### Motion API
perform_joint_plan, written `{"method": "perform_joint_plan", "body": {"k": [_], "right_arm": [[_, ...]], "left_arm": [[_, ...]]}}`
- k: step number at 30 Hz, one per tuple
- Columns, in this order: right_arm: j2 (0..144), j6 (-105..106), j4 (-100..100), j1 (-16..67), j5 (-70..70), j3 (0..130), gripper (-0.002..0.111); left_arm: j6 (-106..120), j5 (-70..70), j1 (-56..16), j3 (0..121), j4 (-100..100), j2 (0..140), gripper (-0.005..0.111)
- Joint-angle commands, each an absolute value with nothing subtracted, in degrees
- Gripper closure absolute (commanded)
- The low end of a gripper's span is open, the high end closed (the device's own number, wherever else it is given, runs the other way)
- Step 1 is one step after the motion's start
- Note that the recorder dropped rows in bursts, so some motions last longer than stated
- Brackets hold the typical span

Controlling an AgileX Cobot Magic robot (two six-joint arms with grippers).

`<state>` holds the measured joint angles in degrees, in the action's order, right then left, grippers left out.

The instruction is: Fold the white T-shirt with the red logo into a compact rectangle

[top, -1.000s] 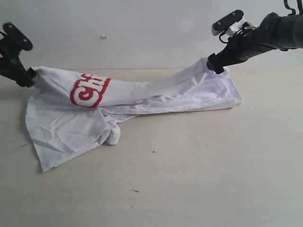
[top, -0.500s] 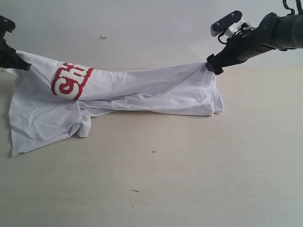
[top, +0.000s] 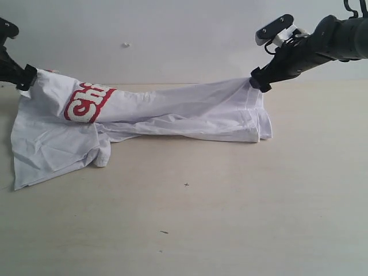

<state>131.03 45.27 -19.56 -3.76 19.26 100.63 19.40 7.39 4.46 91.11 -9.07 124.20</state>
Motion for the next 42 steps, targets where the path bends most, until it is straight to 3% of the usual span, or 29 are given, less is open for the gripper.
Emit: {"method": "perform_joint_plan", "body": {"k": [1,4,7,18,24,31,42], "right_arm": [[130.39,44.89,-19.09,-3.94,20.08,101.07,0.006],[130.39,44.75,-19.09,-3.94,21.68,101.07,0.006],[130.39,44.75,-19.09,-3.94,22.50,101.07,0.006],[128.99,44.66,-19.35,-3.94,22.58,101.07,0.006],[125.23,41.82,-20.76,-3.94,23.46,101.07,0.006],[125.71,38.73,-23.82,-4.79,36.60,105.67,0.006],[135.27,39.78,-41.66,-12.81,62.70,121.92,0.006]], "left_arm": [[19.27,19.41,4.76,96.94,-0.42,123.97,0.002],[46.25,36.37,6.24,102.73,31.12,124.23,0.002],[60.37,44.31,8.77,104.12,52.73,124.31,0.002],[65.20,52.25,18.65,104.12,63.81,124.53,0.002],[72.44,59.04,17.82,104.12,57.77,124.43,0.002],[71.55,60.57,15.88,103.98,55.94,124.43,0.002],[71.55,60.57,15.88,103.98,56.16,124.43,0.002]]}}
